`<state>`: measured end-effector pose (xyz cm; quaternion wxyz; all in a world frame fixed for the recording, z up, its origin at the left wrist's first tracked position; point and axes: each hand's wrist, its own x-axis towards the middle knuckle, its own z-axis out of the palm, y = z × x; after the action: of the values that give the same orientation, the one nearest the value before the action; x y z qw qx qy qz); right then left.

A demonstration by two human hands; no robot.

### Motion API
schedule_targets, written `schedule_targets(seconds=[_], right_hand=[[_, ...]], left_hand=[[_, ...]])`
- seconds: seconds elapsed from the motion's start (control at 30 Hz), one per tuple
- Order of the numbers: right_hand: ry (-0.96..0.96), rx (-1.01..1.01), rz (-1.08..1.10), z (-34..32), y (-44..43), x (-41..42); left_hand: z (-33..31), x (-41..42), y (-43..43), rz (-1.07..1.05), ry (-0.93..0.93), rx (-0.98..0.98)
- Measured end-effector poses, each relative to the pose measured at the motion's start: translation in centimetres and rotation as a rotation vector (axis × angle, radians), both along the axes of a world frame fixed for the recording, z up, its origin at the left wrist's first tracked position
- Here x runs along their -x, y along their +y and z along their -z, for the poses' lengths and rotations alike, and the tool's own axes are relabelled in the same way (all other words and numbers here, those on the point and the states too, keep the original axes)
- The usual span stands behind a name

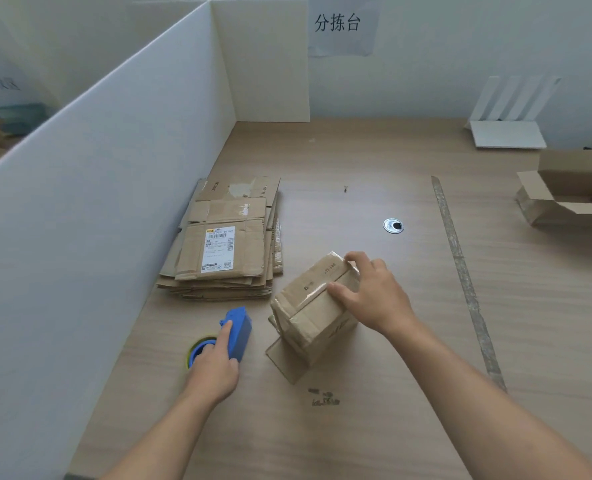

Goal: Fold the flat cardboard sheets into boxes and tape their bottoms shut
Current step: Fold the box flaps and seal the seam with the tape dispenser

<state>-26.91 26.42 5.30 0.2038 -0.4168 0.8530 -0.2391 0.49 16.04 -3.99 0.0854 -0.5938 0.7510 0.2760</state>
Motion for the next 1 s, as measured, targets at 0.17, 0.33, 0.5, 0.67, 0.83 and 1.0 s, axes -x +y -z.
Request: schedule_targets(seconds=[0.17,0.33,0.5,0.67,0.83,1.0], right_hand=[[-0.060,-0.063,0.021,0.2,0.8,-0.9],[-0.165,-0.063,0.042,1.2,1.2,-2.2],[-0.239,-0.030,0.124,1.4,2.0,-3.4],[-0.220,-0.006,0.216,1.7,1.9,-4.1],[-0.193,-0.001,0.211,1.8,1.6,-4.0],[-0.212,0.038,0.214,1.7,1.6,-3.6]], left_hand=[[-4.9,2.1,-0.1,-0.179,0.373,0.098],[-8.5,5.5,2.5,-0.311,0.903,-0.273],[-7.7,8.1,5.8,-0.354,0.876,-0.115],[-6.8,10.0,6.9,-0.363,0.771,-0.014],[-7.0,10.1,5.6,-0.369,0.725,0.045],[-6.7,10.4,5.0,-0.419,0.759,0.064]])
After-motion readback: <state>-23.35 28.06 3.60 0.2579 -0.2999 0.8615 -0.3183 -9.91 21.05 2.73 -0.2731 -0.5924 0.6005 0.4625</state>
